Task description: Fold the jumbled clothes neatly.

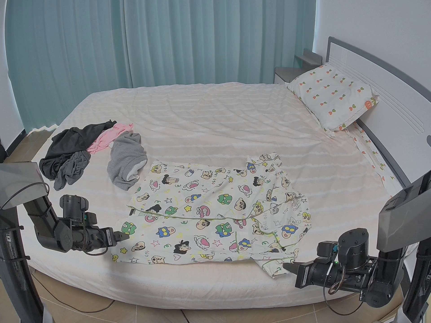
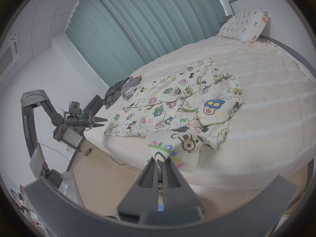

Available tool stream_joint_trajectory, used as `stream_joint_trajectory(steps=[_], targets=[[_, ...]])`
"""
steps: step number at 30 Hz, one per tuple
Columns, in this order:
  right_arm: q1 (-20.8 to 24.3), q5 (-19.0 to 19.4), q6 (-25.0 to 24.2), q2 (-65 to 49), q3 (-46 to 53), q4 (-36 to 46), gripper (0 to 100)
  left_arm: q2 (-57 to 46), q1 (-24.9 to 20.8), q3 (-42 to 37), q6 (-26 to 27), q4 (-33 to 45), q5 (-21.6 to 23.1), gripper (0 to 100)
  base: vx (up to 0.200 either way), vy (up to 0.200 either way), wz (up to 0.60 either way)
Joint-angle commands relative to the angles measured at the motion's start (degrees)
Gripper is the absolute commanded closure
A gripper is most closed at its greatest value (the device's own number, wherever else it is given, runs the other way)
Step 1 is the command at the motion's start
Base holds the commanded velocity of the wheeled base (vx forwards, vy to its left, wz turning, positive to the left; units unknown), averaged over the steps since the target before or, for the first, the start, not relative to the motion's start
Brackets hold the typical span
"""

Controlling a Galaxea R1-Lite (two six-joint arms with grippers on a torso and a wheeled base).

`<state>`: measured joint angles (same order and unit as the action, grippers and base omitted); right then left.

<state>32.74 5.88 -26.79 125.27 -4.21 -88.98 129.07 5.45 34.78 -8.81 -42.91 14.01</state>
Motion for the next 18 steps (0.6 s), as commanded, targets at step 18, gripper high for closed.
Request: stream_joint_trajectory(steps=[18], targets=[[1.4, -0.2, 0.0, 2.0, -0.1, -0.6, 100, 9.8, -6.1, -1.4, 1.4, -12.8, -2.4, 0, 0.000, 0.000, 0.00]])
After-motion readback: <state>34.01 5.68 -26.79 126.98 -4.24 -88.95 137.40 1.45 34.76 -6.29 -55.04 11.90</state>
